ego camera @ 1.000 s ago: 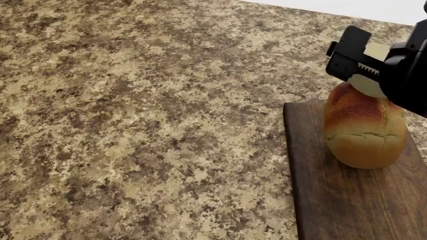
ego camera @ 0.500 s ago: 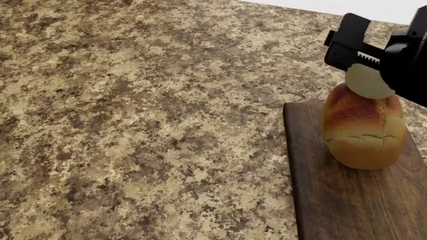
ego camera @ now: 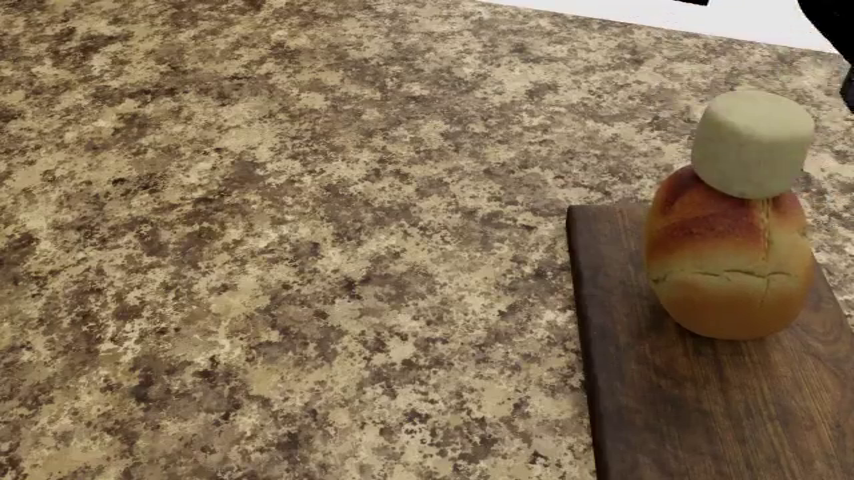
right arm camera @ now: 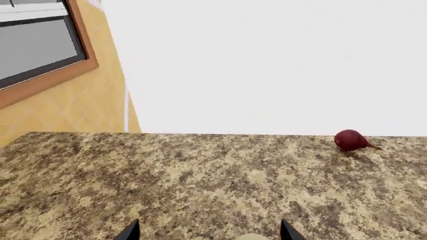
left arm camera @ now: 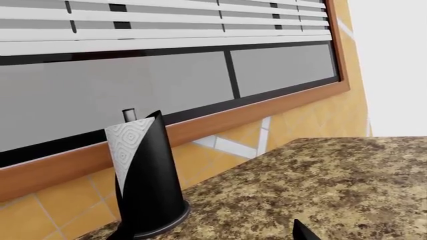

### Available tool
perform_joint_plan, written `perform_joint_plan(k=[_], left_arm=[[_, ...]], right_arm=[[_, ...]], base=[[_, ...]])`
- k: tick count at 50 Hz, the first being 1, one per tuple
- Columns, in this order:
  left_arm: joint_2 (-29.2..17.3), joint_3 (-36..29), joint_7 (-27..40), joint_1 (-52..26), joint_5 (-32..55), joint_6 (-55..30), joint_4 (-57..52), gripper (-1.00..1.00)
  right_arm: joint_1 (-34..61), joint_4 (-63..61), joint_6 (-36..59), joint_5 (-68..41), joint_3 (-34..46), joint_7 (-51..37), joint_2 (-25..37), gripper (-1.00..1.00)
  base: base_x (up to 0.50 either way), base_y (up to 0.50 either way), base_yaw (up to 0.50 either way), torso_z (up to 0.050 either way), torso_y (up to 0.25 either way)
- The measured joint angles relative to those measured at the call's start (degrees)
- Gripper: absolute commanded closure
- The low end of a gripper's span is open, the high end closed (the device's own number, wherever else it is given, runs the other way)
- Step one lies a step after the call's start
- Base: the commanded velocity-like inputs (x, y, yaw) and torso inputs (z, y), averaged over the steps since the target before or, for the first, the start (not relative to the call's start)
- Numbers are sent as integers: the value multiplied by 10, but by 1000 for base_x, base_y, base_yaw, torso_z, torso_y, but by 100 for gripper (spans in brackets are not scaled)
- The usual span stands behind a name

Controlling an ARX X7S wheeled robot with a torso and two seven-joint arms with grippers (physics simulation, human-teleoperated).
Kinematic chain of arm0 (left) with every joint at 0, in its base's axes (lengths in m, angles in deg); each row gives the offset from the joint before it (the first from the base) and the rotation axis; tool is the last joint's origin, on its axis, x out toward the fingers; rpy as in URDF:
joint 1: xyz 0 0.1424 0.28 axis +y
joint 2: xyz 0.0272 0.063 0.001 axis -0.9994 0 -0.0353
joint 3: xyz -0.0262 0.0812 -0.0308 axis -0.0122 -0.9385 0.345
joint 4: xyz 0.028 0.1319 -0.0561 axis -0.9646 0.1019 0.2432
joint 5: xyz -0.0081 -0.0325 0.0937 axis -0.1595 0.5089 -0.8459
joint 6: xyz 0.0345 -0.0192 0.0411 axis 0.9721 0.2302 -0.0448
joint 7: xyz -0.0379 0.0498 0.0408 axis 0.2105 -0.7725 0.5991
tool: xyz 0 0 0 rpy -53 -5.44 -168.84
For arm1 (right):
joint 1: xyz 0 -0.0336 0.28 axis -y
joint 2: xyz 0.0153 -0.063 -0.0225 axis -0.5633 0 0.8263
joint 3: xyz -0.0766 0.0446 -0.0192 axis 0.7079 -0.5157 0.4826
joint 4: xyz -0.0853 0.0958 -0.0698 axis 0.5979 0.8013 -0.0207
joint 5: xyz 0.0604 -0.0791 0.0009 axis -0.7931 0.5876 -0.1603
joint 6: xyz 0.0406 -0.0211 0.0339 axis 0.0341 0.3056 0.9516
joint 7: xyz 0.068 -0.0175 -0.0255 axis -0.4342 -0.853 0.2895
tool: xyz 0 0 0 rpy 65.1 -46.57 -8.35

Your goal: Pick up the wedge of cheese and place it on the slice of bread to prepare a simple cheese on bread dish.

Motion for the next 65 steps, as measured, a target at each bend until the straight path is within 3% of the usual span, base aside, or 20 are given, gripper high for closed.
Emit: perform_joint_plan(k=[15,26,49,65], left_arm=[[-1,-2,1,1,1,1,-2,-100],[-2,-3,1,0,4,2,1,-100],[-3,-3,1,0,8,-5,-10,-100],[-4,-5,2,-1,9,-10,-13,-100]], right_arm=[[-169,-333,-30,42,-9,-31,16,-100],[-301,-483,-82,99,17,1,-4,-100],[-486,-522,-246,287,117,172,-67,-100],[-571,-536,-327,346,134,213,-70,-100]], base=[[0,0,0,0,0],[0,0,0,0,0],[0,0,0,0,0],[0,0,0,0,0]])
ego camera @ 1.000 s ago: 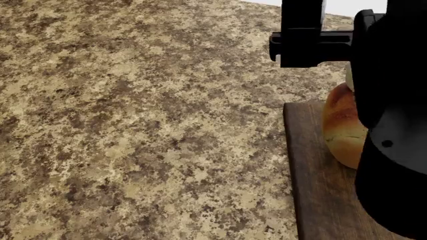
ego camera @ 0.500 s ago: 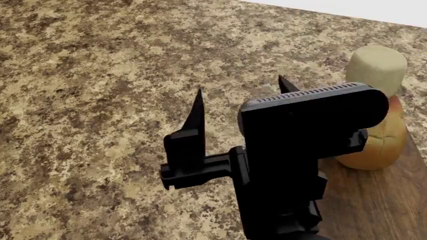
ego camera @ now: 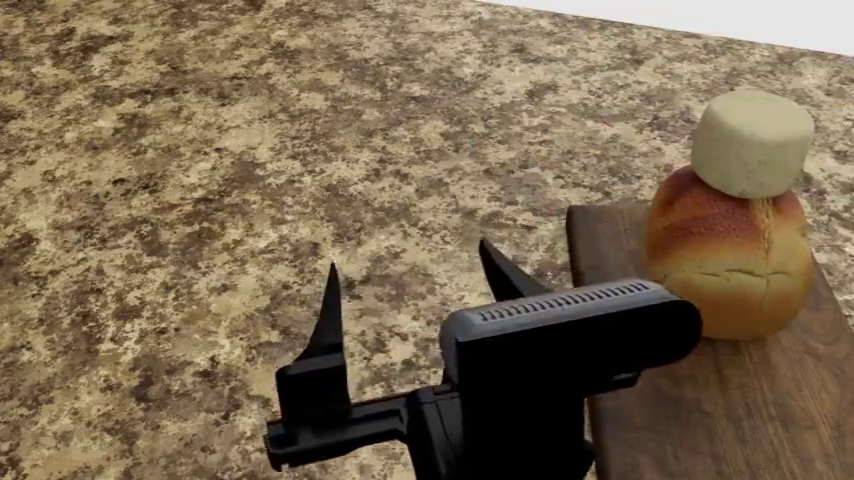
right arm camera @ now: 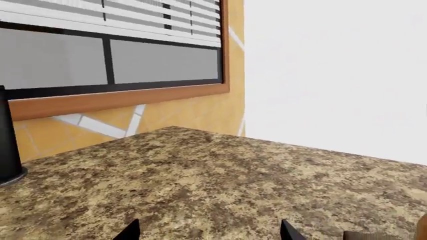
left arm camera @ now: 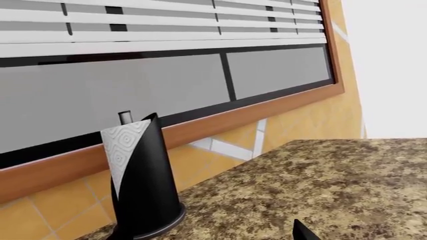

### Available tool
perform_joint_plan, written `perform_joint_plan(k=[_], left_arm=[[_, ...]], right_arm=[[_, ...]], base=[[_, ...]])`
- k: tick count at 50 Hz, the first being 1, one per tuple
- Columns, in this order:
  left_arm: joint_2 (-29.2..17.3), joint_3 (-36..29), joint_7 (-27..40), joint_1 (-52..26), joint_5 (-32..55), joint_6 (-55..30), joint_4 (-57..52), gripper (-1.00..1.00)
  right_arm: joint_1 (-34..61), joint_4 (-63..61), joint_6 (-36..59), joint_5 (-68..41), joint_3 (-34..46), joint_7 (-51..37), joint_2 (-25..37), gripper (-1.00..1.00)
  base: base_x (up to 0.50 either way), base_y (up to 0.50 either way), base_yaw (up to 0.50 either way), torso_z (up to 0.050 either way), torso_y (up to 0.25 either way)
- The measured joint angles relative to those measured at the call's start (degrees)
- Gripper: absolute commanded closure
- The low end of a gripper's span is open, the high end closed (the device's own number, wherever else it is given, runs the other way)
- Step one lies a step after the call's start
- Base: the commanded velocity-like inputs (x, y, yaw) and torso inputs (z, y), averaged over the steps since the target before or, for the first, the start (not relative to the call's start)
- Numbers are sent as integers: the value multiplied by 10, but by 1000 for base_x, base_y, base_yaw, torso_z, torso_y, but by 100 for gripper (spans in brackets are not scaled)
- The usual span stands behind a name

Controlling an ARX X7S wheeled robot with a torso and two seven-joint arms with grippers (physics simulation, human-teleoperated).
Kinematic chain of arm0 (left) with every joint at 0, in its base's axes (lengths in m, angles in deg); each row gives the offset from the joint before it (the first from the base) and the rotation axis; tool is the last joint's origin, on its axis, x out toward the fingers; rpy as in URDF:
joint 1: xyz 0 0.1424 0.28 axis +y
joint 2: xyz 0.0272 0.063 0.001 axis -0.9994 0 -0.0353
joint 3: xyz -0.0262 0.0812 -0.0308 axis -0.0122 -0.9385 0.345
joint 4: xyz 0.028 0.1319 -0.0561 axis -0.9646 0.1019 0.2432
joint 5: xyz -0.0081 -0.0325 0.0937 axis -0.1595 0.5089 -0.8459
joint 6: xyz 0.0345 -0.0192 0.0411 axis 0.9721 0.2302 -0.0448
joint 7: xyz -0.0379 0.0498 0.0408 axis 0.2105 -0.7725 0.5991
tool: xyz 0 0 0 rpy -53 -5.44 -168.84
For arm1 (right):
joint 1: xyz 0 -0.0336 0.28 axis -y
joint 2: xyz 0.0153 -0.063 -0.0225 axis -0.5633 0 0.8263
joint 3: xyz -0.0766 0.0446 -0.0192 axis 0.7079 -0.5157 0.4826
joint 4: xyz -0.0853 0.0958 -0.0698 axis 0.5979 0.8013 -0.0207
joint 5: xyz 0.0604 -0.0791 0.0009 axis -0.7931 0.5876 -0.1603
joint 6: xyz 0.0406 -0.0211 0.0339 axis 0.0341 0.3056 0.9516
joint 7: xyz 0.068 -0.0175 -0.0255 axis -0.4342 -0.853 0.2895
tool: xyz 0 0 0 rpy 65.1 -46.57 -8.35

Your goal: Pick up the wedge of cheese and place it on the slice of bread to prepare a simple cheese on bread dish.

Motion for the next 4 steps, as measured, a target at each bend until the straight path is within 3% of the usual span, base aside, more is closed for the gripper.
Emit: perform_joint_plan(k=[4], left_arm=[[0,-1,0,0,0,0,0,-100]], right_arm=[[-20,-16,-12,8,-1,-2,6,-100]], base=[[0,0,0,0,0]])
